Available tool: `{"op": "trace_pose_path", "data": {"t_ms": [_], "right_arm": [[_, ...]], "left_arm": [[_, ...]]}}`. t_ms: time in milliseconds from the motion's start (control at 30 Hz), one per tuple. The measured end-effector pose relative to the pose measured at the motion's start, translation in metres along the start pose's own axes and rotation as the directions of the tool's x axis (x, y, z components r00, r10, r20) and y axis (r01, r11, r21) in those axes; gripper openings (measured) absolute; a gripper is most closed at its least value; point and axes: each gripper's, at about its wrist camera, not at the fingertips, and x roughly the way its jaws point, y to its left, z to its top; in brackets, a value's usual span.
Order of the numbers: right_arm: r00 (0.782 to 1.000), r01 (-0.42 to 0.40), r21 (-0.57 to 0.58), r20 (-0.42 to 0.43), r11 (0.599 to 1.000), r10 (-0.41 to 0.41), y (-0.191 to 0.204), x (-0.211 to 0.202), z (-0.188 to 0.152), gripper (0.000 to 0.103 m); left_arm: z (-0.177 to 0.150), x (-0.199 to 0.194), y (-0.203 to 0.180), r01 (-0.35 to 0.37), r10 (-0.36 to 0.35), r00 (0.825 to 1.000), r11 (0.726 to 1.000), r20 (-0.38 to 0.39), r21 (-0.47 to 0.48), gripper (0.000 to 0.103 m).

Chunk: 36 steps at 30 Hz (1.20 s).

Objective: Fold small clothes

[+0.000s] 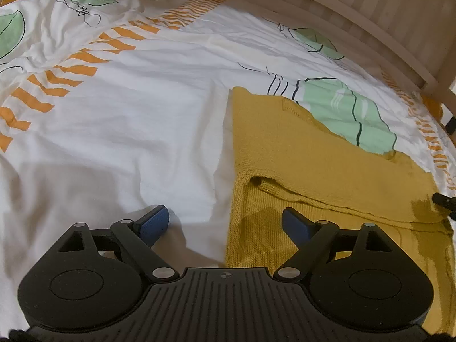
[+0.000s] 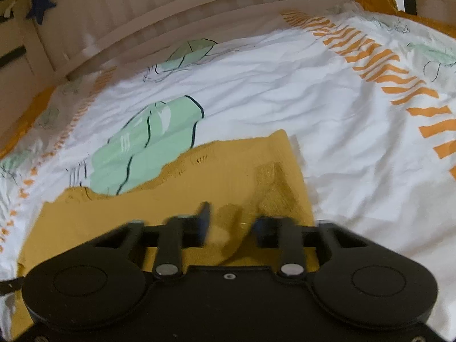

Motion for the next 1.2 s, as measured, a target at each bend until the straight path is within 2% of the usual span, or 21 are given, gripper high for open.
{"op": "trace_pose_path", "data": {"t_ms": [133, 233, 333, 400, 467, 600, 700, 867, 967, 1067, 1200], "right_arm": [[1.000, -0.014, -0.018, -0.003, 1.000, 0.014, 0.009, -0.009, 0.009, 0.011], [0.999, 0.031, -0.077, 0.035, 0.997, -0.029, 0.015, -0.020, 0.013, 0.011], [0.998, 0.059, -0.049, -0.027, 0.997, -0.060, 0.003, -0.005, 0.011, 0.012], [0.994, 0.083, -0.047, -0.064, 0.995, -0.086, -0.001, 0.004, 0.007, 0.019], [0.995, 0.085, -0.045, -0.053, 0.995, -0.087, -0.003, 0.003, 0.001, 0.019], [0.994, 0.094, -0.080, -0.047, 0.992, -0.098, -0.001, -0.002, -0.006, 0.034], [0.995, 0.092, -0.096, -0.041, 0.991, -0.096, 0.000, -0.003, -0.009, 0.035], [0.996, 0.082, -0.098, -0.029, 0.992, -0.085, -0.003, -0.002, -0.011, 0.036], [0.996, 0.079, -0.116, -0.019, 0.990, -0.082, -0.003, -0.002, -0.013, 0.037], [0.997, 0.071, -0.133, -0.006, 0.989, -0.072, -0.002, -0.002, -0.017, 0.040], [0.998, 0.062, -0.139, 0.014, 0.988, -0.060, -0.005, -0.003, -0.020, 0.041]], "left_arm": [[-0.001, 0.001, -0.001, -0.003, 0.003, 1.000, 1.000, 0.001, 0.008, 0.087], [-0.001, 0.001, -0.002, -0.004, 0.004, 1.000, 1.000, 0.001, 0.014, 0.087], [-0.001, 0.001, -0.002, -0.006, 0.006, 1.000, 1.000, 0.003, 0.022, 0.087], [-0.001, 0.001, -0.003, -0.007, 0.006, 1.000, 1.000, 0.002, 0.030, 0.087], [-0.001, 0.001, -0.002, -0.002, 0.002, 1.000, 1.000, 0.001, 0.024, 0.087], [0.001, -0.003, -0.002, -0.004, 0.004, 1.000, 1.000, 0.004, 0.006, 0.087], [0.004, -0.009, -0.005, 0.043, -0.043, 0.999, 0.999, 0.028, -0.015, 0.087], [0.009, -0.013, -0.018, 0.056, -0.061, 0.994, 0.997, 0.091, 0.056, 0.087], [0.022, -0.006, -0.020, 0.036, -0.042, 0.993, 0.998, 0.114, 0.051, 0.087], [0.037, 0.009, -0.023, -0.004, -0.007, 0.992, 0.996, 0.125, 0.085, 0.088], [0.043, 0.047, -0.022, -0.065, 0.060, 0.997, 0.990, 0.038, 0.128, 0.089]]}}
